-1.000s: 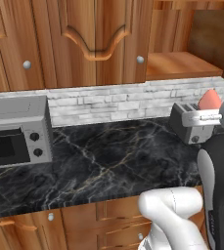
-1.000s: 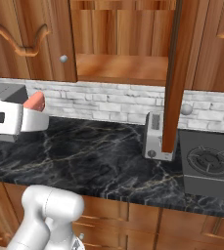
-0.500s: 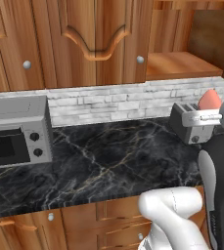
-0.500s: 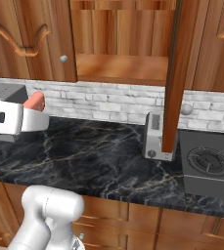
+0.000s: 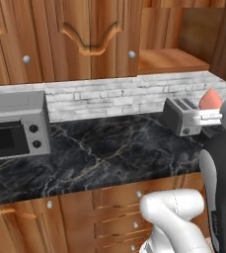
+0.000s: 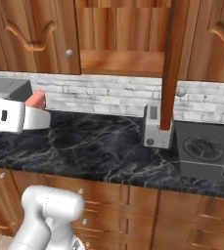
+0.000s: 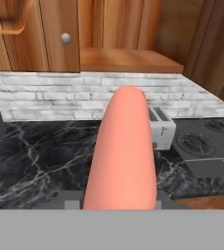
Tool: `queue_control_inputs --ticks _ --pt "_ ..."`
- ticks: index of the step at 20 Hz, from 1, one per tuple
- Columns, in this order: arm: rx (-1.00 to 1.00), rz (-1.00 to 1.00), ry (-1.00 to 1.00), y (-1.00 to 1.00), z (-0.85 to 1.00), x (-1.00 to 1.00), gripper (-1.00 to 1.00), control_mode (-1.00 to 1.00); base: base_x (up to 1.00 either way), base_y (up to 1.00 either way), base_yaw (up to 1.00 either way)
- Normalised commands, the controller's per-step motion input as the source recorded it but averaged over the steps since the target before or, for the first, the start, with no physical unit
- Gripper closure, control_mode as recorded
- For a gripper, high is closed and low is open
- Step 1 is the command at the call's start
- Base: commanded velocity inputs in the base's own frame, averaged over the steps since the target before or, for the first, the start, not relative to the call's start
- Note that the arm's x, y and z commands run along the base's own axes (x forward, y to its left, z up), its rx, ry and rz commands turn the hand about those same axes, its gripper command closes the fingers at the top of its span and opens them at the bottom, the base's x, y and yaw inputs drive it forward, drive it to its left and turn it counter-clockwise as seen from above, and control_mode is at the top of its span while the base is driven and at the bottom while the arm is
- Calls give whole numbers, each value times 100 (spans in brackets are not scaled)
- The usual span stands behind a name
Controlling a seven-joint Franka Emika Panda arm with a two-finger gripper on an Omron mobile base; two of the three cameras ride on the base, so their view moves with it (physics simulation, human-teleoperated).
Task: Open the cabinet. Pick the bar soap and place it next to the sink. Then close the cabinet.
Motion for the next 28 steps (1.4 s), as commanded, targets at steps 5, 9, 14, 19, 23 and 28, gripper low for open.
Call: queue_control_inputs --ticks 5,9,14,19,23,28 --pt "0 0 0 0 0 0 100 100 -89 11 -23" --pt "0 0 0 0 0 0 100 100 -66 22 -76" --pt "0 0 0 0 0 0 100 100 -64 0 -98" --pt "0 0 0 0 0 0 100 100 -44 0 -100" --pt "0 0 0 0 0 0 100 100 -35 0 -100" --pt "0 0 0 0 0 0 100 100 -16 -6 -100"
